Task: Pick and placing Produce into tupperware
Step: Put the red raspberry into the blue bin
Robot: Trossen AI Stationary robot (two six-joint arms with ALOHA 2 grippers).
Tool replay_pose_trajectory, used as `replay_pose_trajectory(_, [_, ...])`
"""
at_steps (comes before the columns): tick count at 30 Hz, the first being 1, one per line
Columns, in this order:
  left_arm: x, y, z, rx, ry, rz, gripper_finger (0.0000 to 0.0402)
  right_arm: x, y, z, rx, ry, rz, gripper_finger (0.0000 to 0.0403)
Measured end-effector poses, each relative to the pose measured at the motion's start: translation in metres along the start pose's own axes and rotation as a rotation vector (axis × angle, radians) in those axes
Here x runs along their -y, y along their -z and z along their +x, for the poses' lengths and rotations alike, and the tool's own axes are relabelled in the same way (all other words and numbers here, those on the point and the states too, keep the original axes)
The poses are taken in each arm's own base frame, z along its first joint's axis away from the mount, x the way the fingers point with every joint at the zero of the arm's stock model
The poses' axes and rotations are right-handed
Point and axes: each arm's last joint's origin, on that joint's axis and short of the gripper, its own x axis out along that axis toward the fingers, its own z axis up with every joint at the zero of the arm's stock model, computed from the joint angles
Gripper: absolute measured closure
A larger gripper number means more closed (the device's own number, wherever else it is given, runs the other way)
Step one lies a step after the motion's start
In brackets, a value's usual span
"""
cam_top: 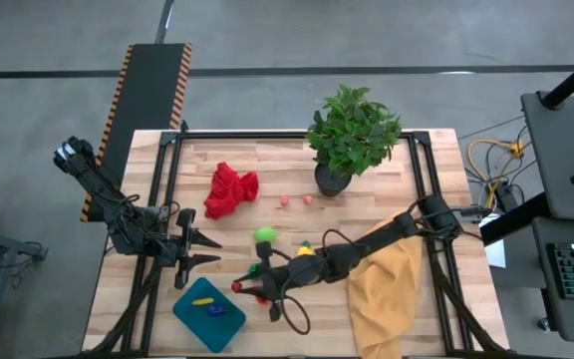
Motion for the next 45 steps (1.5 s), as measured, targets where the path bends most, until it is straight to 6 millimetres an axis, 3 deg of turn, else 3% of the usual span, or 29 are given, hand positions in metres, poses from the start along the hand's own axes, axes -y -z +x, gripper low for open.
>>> replay_pose_trajectory(12, [0.0,0.0,0.0,-0.001,0.0,0.001,0.0292,-0.011,0.038,-0.012,-0.423,-0.08,0.052,0.0328])
replay_pose_trajectory(21, [0.0,0.0,0.0,0.0,0.0,0.0,0.0292,-0.004,-0.001,-0.048,-0.53,-0.115,0.129,0.0329])
replay_pose_trajectory(26, [0.0,0.0,0.0,-0.001,0.001,0.001,0.0292,0.0,-0.01,-0.053,-0.448,-0.102,0.147,0.0329])
replay_pose_trajectory(33, [0.0,0.0,0.0,-0.002,0.001,0.002,0.0292,-0.012,0.017,-0.031,-0.12,-0.07,0.087,0.0329])
replay_pose_trajectory(37, [0.001,0.0,0.0,-0.002,0.001,0.002,0.0292,-0.011,0.023,-0.027,0.025,-0.03,0.01,0.0329])
replay_pose_trajectory(45, [0.0,0.0,0.0,-0.002,0.0,0.001,0.0292,-0.001,0.002,-0.03,0.155,0.019,-0.112,0.0329])
